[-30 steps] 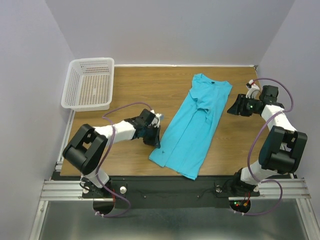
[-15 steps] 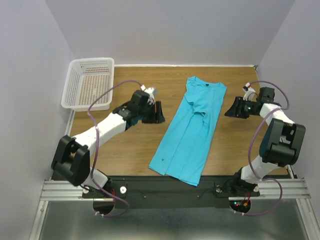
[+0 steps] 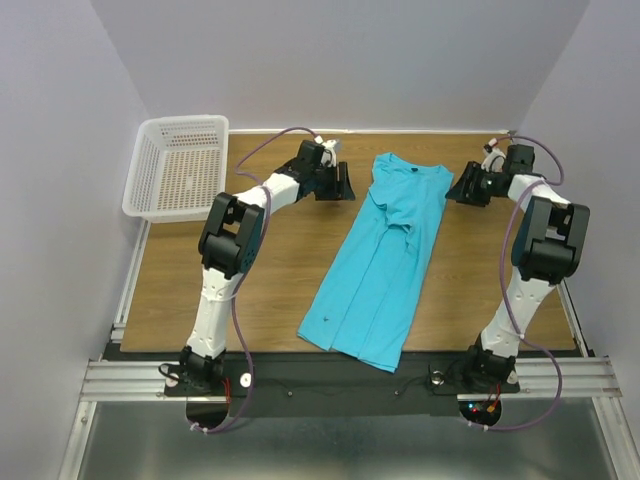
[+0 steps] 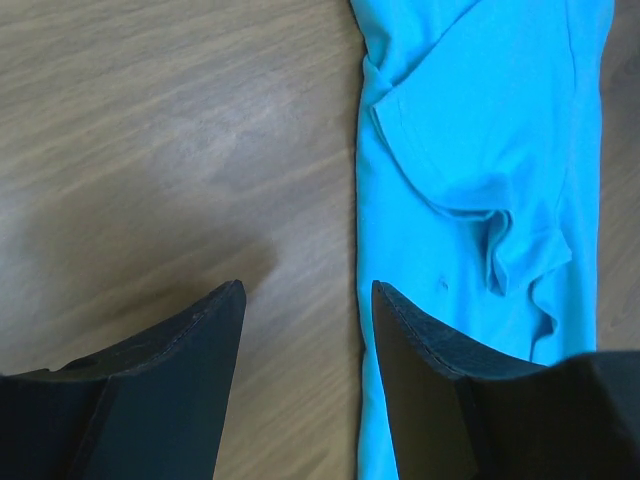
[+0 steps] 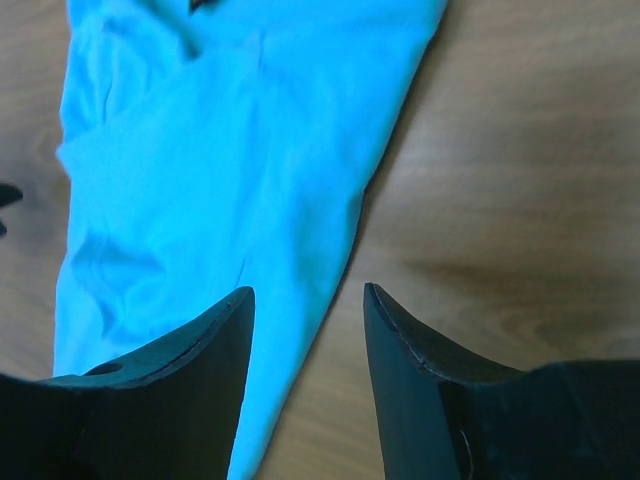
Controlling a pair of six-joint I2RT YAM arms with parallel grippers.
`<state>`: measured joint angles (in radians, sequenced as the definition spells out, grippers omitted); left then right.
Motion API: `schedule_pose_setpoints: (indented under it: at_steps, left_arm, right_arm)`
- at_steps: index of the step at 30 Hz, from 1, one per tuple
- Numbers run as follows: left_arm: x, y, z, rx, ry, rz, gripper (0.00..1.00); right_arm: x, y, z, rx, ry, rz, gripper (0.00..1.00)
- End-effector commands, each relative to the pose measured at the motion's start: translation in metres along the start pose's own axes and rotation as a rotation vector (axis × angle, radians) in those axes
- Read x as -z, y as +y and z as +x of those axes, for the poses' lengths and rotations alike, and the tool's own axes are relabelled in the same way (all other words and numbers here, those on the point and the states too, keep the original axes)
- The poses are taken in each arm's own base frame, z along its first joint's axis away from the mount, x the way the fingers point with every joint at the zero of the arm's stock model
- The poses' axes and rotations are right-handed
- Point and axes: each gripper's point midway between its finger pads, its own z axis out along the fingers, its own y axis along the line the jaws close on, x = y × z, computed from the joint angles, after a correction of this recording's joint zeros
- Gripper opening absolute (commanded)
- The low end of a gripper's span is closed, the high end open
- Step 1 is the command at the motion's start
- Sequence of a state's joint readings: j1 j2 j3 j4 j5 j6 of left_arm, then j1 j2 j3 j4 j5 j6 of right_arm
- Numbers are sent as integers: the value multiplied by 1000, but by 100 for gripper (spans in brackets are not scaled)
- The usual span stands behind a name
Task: Fold and stack the t-shirts
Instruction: Fold the tshirt
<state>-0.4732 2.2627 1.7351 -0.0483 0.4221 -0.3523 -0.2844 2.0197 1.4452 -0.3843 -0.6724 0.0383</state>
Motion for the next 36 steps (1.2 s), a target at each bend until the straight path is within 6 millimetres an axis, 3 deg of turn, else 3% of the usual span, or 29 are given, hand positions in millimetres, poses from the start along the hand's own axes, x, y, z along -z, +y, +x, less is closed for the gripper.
schedule_pose_setpoints:
  at_steps: [1,6,9,19,22,25,29,36]
  left_arm:
    - [13,-36,-51,-50,-95,131,64]
    - [9,-31,-39,-50,-69,137,64]
    - [13,-25,-27,-38,-46,123,64]
    - [17,-16,-21,-39,-36,129,64]
    - [21,-16,-14,-39,-20,137,64]
    - [23,-13,-3,-45,1,135,64]
    - [27,-10,8,-47,21,126,64]
    - [27,-8,13,-45,27,122,64]
  right_arm:
    - [-13,-18,-64,-74,-164,136,54]
    - [-36,-35,-92,-134,-198,144,56]
    - [-44,-40,-93,-150,-197,149,56]
    - [-82,-36,-89,-203,-154,77,52]
    - [-90,-38,-87,-216,-147,74,44]
    - [-93,-39,-87,-218,-144,66,22]
    - [-96,-43,-95,-219,-165,80,1]
    - [-80,-58,-119,-196,-248,203,1]
